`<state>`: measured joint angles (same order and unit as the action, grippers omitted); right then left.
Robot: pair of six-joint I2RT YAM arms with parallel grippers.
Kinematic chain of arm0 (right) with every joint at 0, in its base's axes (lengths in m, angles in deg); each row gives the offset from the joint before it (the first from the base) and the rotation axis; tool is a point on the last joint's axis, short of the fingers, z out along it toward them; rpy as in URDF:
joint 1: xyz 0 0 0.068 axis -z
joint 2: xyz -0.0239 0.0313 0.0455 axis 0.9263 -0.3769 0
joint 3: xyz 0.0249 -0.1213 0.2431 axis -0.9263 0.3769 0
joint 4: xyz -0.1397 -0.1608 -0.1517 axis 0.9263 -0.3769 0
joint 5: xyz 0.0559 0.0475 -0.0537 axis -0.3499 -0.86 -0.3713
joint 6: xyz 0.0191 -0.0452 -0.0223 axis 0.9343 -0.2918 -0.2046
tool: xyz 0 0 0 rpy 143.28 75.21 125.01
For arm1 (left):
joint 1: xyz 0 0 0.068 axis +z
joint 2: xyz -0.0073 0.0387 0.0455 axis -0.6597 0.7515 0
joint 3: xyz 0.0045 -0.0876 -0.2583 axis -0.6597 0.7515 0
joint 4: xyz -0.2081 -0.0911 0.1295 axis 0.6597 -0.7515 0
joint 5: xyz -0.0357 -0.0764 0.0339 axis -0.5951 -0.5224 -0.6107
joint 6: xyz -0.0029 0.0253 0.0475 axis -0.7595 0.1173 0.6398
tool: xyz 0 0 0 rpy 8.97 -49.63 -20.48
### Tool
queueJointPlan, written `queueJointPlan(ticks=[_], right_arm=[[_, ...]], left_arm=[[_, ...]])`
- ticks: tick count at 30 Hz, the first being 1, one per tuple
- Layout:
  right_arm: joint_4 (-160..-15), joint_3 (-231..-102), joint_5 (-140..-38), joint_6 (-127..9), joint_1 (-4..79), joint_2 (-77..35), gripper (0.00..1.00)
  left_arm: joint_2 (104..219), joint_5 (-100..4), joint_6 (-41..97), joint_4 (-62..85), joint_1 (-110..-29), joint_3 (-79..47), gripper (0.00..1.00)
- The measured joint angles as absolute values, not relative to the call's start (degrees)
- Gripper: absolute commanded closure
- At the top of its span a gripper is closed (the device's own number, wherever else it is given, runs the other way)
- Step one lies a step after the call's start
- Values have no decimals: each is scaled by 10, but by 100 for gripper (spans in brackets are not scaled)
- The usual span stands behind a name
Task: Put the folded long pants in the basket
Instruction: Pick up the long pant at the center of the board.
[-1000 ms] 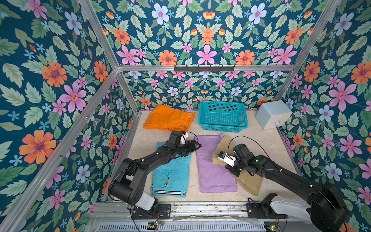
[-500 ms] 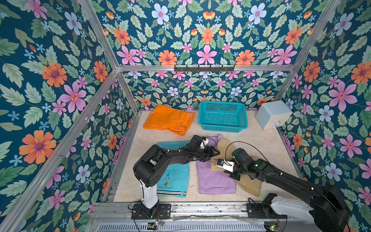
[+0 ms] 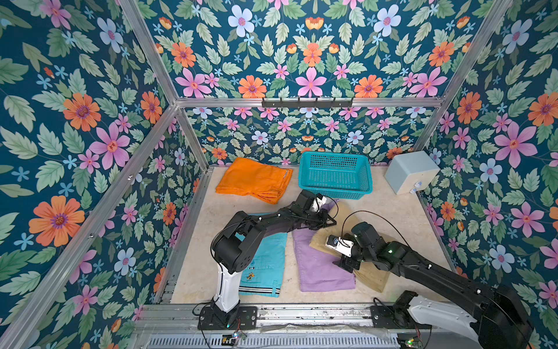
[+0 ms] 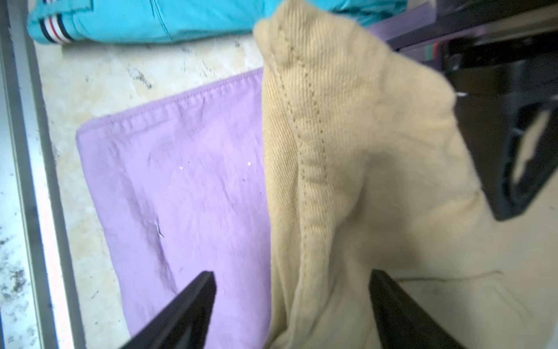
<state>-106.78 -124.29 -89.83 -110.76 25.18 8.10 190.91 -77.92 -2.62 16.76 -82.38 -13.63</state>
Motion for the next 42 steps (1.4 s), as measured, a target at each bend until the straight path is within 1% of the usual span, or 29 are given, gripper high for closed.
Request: queueJointPlan(ticks=[1, 5, 8, 10, 13, 15, 17, 19, 24, 27, 31, 35, 37, 41, 42], right_arm=[[-1053, -1239, -902, -1091, 252, 100, 1], [-1002, -1224, -914, -1030, 259, 165, 1], [-964, -1224, -924, -958, 292, 193, 1], [-938, -1232, -920, -866, 350, 194, 1], [-921, -1247, -935, -712, 468, 173, 6], [-932, -1253, -939, -609, 533, 146, 11], [-965, -1259, -949, -538, 572, 117, 14], [-1009, -1267, -952, -489, 590, 81, 16], [-1084, -1268, -957, -446, 595, 11, 18], [-1087, -1258, -971, -436, 596, -31, 17], [-1069, -1252, -994, -435, 596, -85, 20], [-1045, -1270, -1010, -437, 597, -149, 27], [-1022, -1278, -1032, -438, 598, -173, 32], [-974, -1280, -1064, -436, 598, -205, 48], [-967, -1279, -1071, -436, 598, -211, 54]], left_arm=[[1909, -780, -14, 154, -813, -139, 100], [1892, -781, 29, 95, -763, -139, 100], [1843, -777, 61, 62, -725, -118, 100], [1803, -774, 79, 50, -702, -92, 100], [1772, -766, 94, 47, -679, -49, 100], [1769, -762, 99, 46, -673, -28, 100], [1771, -758, 104, 44, -672, -16, 100], [1771, -753, 106, 47, -670, -9, 100], [1771, -747, 108, 48, -668, -5, 100], [1771, -745, 108, 50, -667, -4, 100], [1771, -737, 112, 50, -667, -3, 100], [1775, -734, 118, 50, -667, -4, 100], [1778, -732, 118, 51, -667, -3, 100], [1779, -730, 118, 52, -667, -2, 100], [1779, -729, 118, 52, -667, -1, 100]])
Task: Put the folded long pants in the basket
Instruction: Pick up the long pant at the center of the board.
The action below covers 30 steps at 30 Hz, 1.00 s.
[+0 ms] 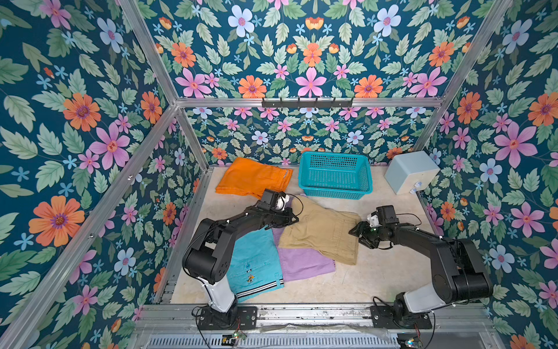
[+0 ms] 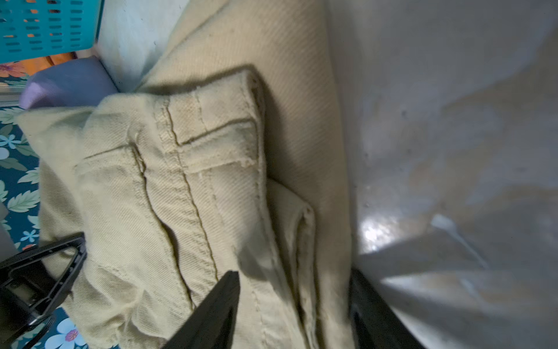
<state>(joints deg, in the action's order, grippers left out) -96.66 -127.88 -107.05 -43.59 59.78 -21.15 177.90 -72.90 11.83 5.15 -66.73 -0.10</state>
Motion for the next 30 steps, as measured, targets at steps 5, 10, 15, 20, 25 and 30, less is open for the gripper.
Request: queueJointPlan(ticks=[5, 10, 15, 20, 25, 30], right_arm=[[-955, -1275, -1080, -437, 598, -223, 82], [-1014, -1294, -1062, -443, 595, -184, 100], [-1098, -1335, -1048, -456, 595, -111, 100], [-1219, -1415, -1017, -480, 595, -32, 100], [-1322, -1538, -987, -506, 595, -10, 100], [-1372, -1681, -957, -521, 595, -72, 100]], left_arm=[[1772, -720, 119, 46, -668, -1, 100], [1732, -700, 122, 32, -672, -3, 100], [1700, -677, 122, -5, -678, -19, 100], [1651, -651, 123, -50, -699, -55, 100], [1633, -628, 122, -92, -705, -127, 100], [1709, -592, 140, -150, -705, -302, 100]])
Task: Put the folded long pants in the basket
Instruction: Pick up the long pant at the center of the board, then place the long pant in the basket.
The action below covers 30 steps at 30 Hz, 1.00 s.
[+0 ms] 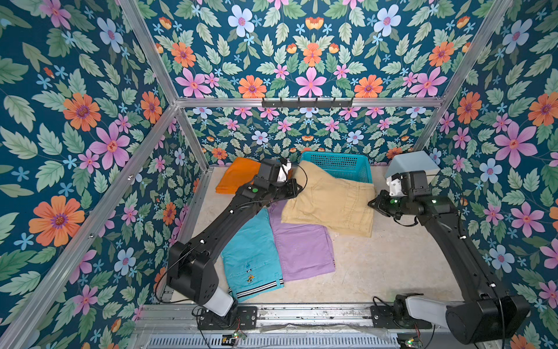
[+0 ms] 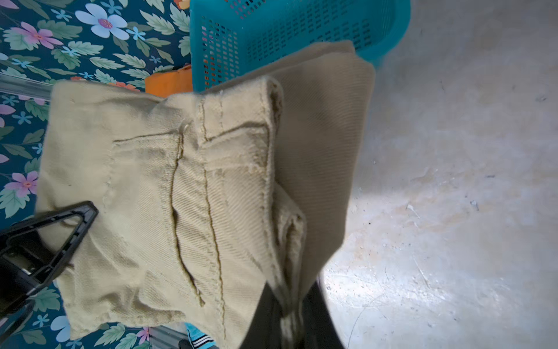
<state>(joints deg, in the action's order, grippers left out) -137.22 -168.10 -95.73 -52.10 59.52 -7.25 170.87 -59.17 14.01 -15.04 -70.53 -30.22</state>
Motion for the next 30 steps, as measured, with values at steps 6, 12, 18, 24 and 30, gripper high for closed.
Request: queueJointPlan(ticks=[6, 12, 18, 24, 30], right_arm=[[-1384, -1847, -923, -528, 597, -220, 100], [-1406, -2060, -925, -547, 619, -423, 100], [-1468, -2245, -937, -570, 641, -576, 100], [-1496, -2308, -939, -583, 656, -644, 100], [-1490, -2317, -938, -585, 661, -679, 100]], left_arm=[[1858, -547, 168, -190, -692, -511, 100], [2002, -545, 160, -200, -664, -659, 100], [2066, -558, 132, -156, -659, -674, 100], [2123, -576, 118, -103, -659, -681, 100], [2167, -575, 118, -76, -659, -706, 93]])
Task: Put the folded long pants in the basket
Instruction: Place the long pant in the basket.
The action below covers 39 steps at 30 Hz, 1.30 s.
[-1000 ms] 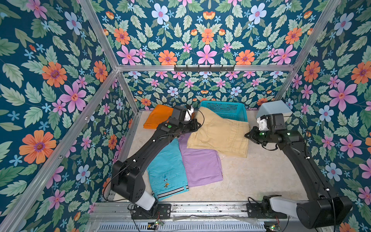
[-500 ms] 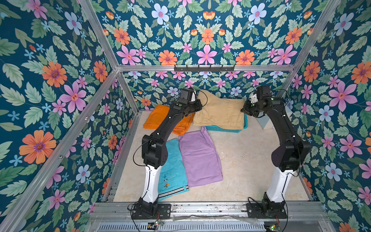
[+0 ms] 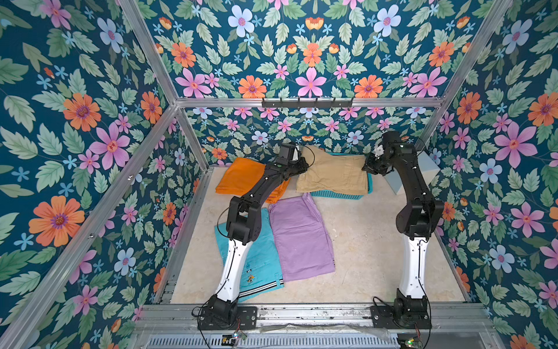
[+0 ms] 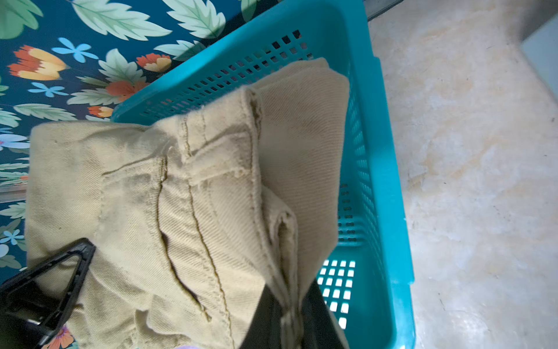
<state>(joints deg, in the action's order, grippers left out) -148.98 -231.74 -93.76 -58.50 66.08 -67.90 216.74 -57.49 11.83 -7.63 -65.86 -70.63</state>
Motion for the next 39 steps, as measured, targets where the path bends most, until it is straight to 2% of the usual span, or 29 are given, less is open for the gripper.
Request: queueJointPlan(ticks=[15, 17, 20, 23, 29, 32, 35, 39], right_arm=[[-1458, -2336, -923, -598, 668, -739, 100], [-1458, -2336, -921, -601, 670, -743, 100], [-1461, -2339, -905, -604, 671, -748, 100], [-1463, -2345, -893, -609, 677, -758, 100], [-1460, -2357, -880, -609, 677, -775, 99], [-1453, -2358, -887, -609, 677, -786, 88], [-1453, -2357, -883, -608, 677, -790, 65], [-1459, -2357, -864, -605, 678, -780, 43]], left_arm=[[2244, -579, 108, -26, -658, -750, 86], [2250, -586, 105, -15, -658, -751, 81], [2252, -581, 105, 1, -657, -752, 63], [2252, -571, 104, 22, -650, -754, 55], [2250, -560, 109, 27, -651, -754, 52], [2232, -557, 117, 15, -651, -734, 52], [2197, -538, 126, 8, -649, -693, 52], [2146, -525, 139, 4, -646, -643, 53]])
